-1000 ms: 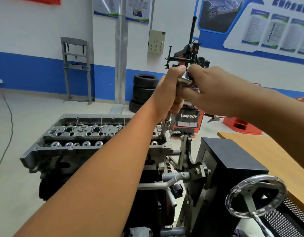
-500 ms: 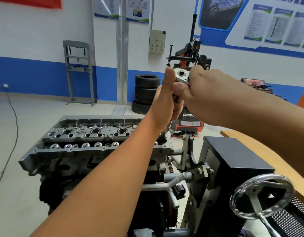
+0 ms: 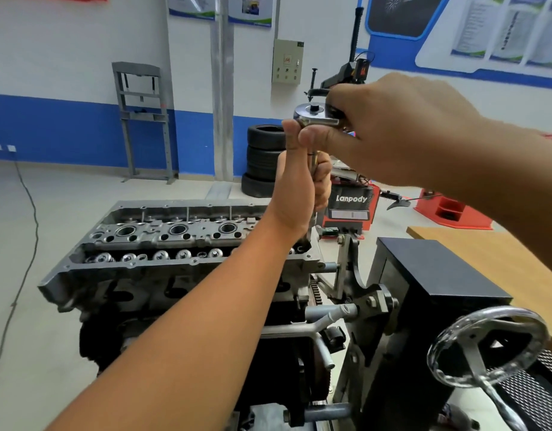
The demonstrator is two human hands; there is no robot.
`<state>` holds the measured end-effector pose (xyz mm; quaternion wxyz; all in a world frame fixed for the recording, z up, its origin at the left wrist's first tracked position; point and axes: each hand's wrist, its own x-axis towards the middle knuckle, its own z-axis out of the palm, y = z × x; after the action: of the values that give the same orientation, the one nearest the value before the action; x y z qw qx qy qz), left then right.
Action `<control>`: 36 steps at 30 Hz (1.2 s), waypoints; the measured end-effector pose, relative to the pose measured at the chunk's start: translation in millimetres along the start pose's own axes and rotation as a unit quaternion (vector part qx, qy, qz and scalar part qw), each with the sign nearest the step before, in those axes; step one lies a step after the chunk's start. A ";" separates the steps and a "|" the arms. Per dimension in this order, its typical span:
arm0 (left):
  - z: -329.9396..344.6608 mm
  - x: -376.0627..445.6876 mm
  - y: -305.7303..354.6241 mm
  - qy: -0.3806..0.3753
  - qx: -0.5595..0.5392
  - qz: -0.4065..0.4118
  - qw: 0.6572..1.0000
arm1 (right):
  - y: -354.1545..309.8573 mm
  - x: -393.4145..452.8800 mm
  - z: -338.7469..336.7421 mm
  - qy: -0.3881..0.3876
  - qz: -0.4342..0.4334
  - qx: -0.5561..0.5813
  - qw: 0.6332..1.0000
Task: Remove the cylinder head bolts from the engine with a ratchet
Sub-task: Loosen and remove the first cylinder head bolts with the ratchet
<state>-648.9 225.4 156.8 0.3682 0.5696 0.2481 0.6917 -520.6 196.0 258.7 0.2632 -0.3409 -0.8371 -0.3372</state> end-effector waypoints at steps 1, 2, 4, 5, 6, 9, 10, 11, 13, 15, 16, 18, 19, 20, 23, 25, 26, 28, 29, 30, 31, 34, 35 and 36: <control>-1.2 -0.2 -0.7 -0.002 -0.001 -0.002 1.000 | -1.3 0.9 -1.1 -0.010 0.003 0.003 1.000; -2.6 0.0 -0.7 -0.004 -0.001 -0.003 1.000 | -3.5 2.4 -1.7 -0.016 0.009 0.003 1.000; -6.9 1.7 0.0 -0.009 0.003 -0.006 1.000 | -10.7 6.3 -2.9 -0.027 0.032 -0.009 0.999; -9.1 3.4 0.2 -0.013 0.006 -0.012 1.000 | -14.8 8.3 -2.7 -0.033 0.046 -0.018 0.998; -11.4 5.5 0.6 -0.017 0.011 -0.019 1.000 | -19.0 9.7 -2.1 -0.038 0.060 -0.031 0.997; -12.2 11.2 3.5 -0.023 0.027 -0.037 0.999 | -32.1 7.7 -1.6 -0.043 0.098 -0.052 0.993; -10.8 12.5 3.5 -0.014 0.036 -0.035 0.999 | -35.4 3.6 -1.5 -0.029 0.102 -0.046 0.993; -8.9 14.8 2.5 0.003 0.055 -0.029 0.998 | -37.3 -2.6 0.1 0.006 0.096 -0.025 0.995; -7.1 18.5 -0.6 0.039 0.097 -0.016 0.994 | -43.3 -21.5 -0.7 0.117 0.054 0.081 0.988; -7.2 18.9 -2.8 0.051 0.105 0.007 0.993 | -49.4 -45.6 3.6 0.177 0.070 0.283 0.940; -7.4 16.9 -2.1 0.042 0.106 0.021 0.993 | -52.6 -56.3 7.1 0.149 0.132 0.390 0.899; -7.6 10.1 -0.1 0.021 0.090 0.034 0.995 | -57.6 -69.7 12.7 0.031 0.337 0.571 0.748; -7.3 7.0 0.5 0.013 0.072 0.036 0.997 | -58.1 -70.7 13.4 0.011 0.418 0.632 0.652; -7.4 3.4 0.9 0.006 0.061 0.043 0.997 | -56.2 -66.5 13.4 0.031 0.462 0.673 0.577; -3.9 -3.9 -0.7 0.010 0.062 0.064 0.996 | -42.3 -35.7 14.3 0.158 0.488 0.752 0.414; -4.0 -7.0 -3.4 0.016 0.058 0.075 0.995 | -42.1 -8.9 16.7 0.171 0.467 0.812 0.304; -4.6 -8.0 -4.3 0.015 0.055 0.083 0.995 | -44.7 4.1 16.7 0.166 0.454 0.840 0.248; -5.7 -8.5 -3.3 0.012 0.048 0.086 0.995 | -48.2 25.7 16.5 0.153 0.435 0.867 0.187; -6.8 -7.6 -2.4 0.013 0.047 0.083 0.995 | -48.2 34.4 17.9 0.144 0.431 0.872 0.183; -8.8 -6.3 -1.9 0.016 0.046 0.079 0.996 | -48.6 40.3 19.3 0.135 0.425 0.876 0.183; -11.2 -4.9 -1.8 0.018 0.046 0.074 0.996 | -49.3 43.6 20.9 0.126 0.416 0.881 0.188; -18.8 -1.4 -3.5 0.007 0.055 0.068 0.996 | -54.7 42.5 28.7 0.128 0.403 0.879 0.219; -20.1 -0.6 -4.1 0.008 0.060 0.068 0.996 | -58.9 39.2 32.1 0.142 0.397 0.878 0.228; -20.4 0.7 -5.0 0.011 0.062 0.064 0.996 | -64.3 34.3 35.8 0.159 0.392 0.873 0.243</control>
<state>-667.6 230.5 148.8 0.2842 0.5985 0.2577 0.7033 -597.9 201.4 234.2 0.6270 -0.1278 -0.3217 0.6979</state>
